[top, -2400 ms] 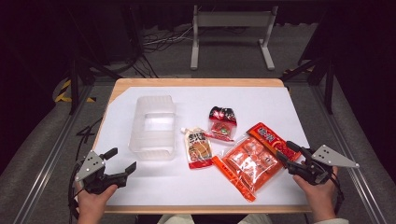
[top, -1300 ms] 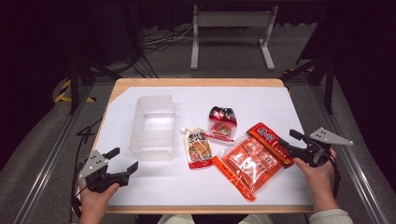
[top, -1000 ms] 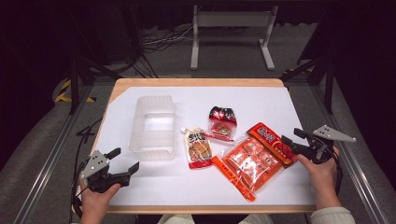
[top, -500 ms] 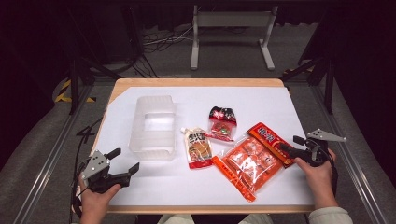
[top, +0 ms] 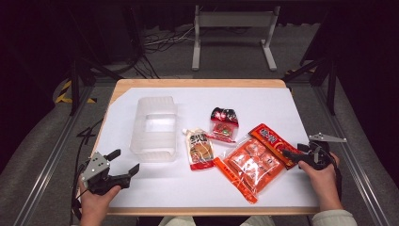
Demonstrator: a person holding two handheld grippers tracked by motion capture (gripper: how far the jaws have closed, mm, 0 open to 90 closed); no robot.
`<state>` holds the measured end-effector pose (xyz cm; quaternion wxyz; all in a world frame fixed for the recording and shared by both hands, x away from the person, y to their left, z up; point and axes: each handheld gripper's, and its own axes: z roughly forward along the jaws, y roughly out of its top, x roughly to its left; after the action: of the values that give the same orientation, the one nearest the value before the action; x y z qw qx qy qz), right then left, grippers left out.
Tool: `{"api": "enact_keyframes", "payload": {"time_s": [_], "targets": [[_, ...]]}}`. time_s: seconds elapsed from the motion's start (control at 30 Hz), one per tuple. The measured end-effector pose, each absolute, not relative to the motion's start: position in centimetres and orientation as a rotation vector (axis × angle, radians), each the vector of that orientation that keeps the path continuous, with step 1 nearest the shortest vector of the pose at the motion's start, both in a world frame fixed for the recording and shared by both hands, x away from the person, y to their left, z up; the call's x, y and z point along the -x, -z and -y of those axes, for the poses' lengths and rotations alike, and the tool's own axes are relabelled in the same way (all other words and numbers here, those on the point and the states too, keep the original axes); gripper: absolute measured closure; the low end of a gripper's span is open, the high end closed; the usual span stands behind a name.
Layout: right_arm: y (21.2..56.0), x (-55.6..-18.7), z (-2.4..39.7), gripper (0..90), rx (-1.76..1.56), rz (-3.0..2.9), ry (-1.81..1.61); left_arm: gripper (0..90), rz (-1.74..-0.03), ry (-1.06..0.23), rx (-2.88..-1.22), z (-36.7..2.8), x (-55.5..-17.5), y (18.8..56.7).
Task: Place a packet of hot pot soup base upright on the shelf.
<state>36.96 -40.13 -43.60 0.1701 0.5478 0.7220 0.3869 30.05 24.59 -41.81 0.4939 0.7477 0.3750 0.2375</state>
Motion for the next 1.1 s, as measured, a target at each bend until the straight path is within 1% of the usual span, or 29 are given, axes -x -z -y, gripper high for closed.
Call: {"api": "enact_keyframes", "payload": {"time_s": [0.2,0.33,0.6,0.8,0.83,0.97,1.1], "targets": [[43.8,-37.0,40.1,20.9,-1.586,-2.057,-1.115,15.2,-0.914,-0.585,-1.814,-24.7,-30.0,41.8],[43.8,-37.0,40.2,22.6,-1.598,-2.042,-1.138,15.2,-0.916,-0.591,-1.818,-24.7,-30.0,41.8],[43.0,-36.4,40.4,30.7,-1.589,-1.999,-1.202,15.2,-0.919,-0.603,-1.824,-24.7,-30.0,41.9],[42.7,-36.2,40.9,40.4,-1.61,-1.991,-1.233,15.1,-0.919,-0.606,-1.824,-24.7,-30.1,41.9],[42.7,-36.1,41.1,45.1,-1.629,-2.001,-1.238,15.1,-0.918,-0.606,-1.826,-24.7,-30.1,41.9],[43.2,-36.1,41.1,45.5,-1.661,-2.055,-1.237,15.1,-0.919,-0.605,-1.826,-24.7,-30.1,41.9],[42.8,-35.8,40.7,45.8,-1.628,-2.068,-1.267,15.1,-0.92,-0.606,-1.827,-24.7,-30.1,41.9]]}}
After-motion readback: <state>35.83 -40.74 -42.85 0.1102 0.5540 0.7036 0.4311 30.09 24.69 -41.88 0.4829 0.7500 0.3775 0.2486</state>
